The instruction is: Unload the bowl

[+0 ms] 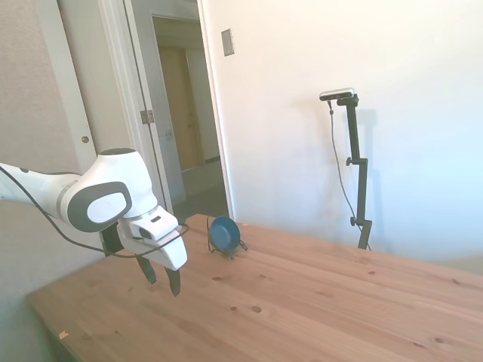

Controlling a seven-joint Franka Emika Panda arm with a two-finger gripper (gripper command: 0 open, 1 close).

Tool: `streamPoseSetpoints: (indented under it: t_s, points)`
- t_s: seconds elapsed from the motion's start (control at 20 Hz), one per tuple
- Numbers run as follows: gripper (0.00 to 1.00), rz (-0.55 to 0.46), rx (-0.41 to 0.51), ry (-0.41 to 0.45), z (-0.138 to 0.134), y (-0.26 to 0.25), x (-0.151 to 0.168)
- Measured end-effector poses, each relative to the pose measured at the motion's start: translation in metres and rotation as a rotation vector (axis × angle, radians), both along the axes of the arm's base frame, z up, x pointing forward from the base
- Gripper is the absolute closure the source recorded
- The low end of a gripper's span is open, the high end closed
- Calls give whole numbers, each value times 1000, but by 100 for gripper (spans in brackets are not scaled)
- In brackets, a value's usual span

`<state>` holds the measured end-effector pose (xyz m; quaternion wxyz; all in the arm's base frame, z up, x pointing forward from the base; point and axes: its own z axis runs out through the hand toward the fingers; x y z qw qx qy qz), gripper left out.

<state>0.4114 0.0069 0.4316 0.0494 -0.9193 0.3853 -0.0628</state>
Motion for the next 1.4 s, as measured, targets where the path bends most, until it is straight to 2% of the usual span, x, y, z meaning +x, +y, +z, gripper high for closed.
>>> streamPoseSetpoints:
  t_s: [0.25, 0.45, 0.65, 0.9, 1.15, 1.4]
  points:
    - [0, -6, 6, 15, -1, -4, 3]
    - [0, -7, 11, -14, 3, -8, 25]
    - [0, 17, 15, -64, 6, -17, 66]
    - [0, 62, 30, -80, 0, -16, 128]
    - [0, 135, 33, -107, 2, 7, 171]
    - [0, 195, 40, -114, -11, 30, 211]
